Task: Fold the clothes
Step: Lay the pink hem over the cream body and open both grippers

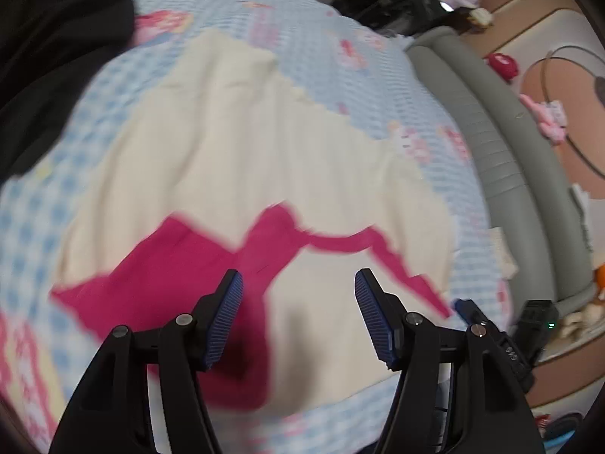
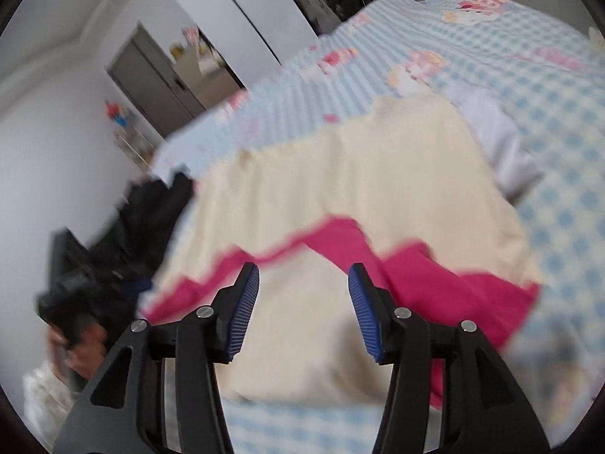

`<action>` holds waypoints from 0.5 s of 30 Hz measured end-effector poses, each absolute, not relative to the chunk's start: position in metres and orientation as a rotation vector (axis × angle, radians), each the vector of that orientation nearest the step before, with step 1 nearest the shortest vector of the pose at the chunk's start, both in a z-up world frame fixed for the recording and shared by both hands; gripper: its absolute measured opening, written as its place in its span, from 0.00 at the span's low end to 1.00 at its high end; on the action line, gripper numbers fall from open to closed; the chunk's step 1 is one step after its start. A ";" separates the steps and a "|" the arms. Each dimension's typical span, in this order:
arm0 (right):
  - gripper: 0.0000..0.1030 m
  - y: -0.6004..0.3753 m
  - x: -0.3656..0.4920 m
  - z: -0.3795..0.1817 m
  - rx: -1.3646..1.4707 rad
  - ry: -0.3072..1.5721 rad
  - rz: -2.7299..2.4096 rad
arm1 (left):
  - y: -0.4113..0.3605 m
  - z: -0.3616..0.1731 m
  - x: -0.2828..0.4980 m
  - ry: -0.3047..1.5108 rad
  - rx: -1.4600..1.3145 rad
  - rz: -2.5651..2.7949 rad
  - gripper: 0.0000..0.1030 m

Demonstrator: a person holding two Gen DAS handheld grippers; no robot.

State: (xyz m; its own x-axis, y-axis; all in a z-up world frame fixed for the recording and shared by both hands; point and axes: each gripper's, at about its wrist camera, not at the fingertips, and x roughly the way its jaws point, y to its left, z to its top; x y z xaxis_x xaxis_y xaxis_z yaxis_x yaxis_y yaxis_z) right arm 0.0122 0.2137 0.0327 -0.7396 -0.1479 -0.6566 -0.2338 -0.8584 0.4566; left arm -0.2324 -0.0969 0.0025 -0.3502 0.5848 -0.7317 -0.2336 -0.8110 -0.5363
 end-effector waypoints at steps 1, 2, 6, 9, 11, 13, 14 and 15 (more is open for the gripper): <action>0.50 0.216 0.024 0.027 -1.129 0.812 2.753 | -0.103 -0.003 -0.221 -0.448 -1.375 2.215 0.62; 0.50 0.218 0.035 0.022 -1.142 0.803 2.739 | -0.111 -0.007 -0.207 -0.439 -1.348 2.256 0.62; 0.60 0.228 0.079 0.002 -1.117 0.824 2.690 | -0.139 -0.015 -0.167 -0.477 -1.208 2.326 0.62; 0.61 0.234 0.090 -0.009 -1.143 0.841 2.739 | -0.136 -0.016 -0.165 -0.427 -1.143 2.332 0.63; 0.60 0.236 0.089 -0.009 -1.151 0.801 2.772 | -0.118 -0.017 -0.175 -0.346 -1.152 2.329 0.64; 0.66 0.239 0.086 -0.008 -1.122 0.825 2.783 | -0.103 -0.022 -0.185 -0.265 -1.191 2.292 0.65; 0.67 0.239 0.078 -0.012 -1.156 0.842 2.782 | -0.096 -0.026 -0.190 -0.237 -1.220 2.267 0.65; 0.71 0.239 0.070 -0.016 -1.190 0.858 2.780 | -0.087 -0.032 -0.196 -0.196 -1.268 2.245 0.64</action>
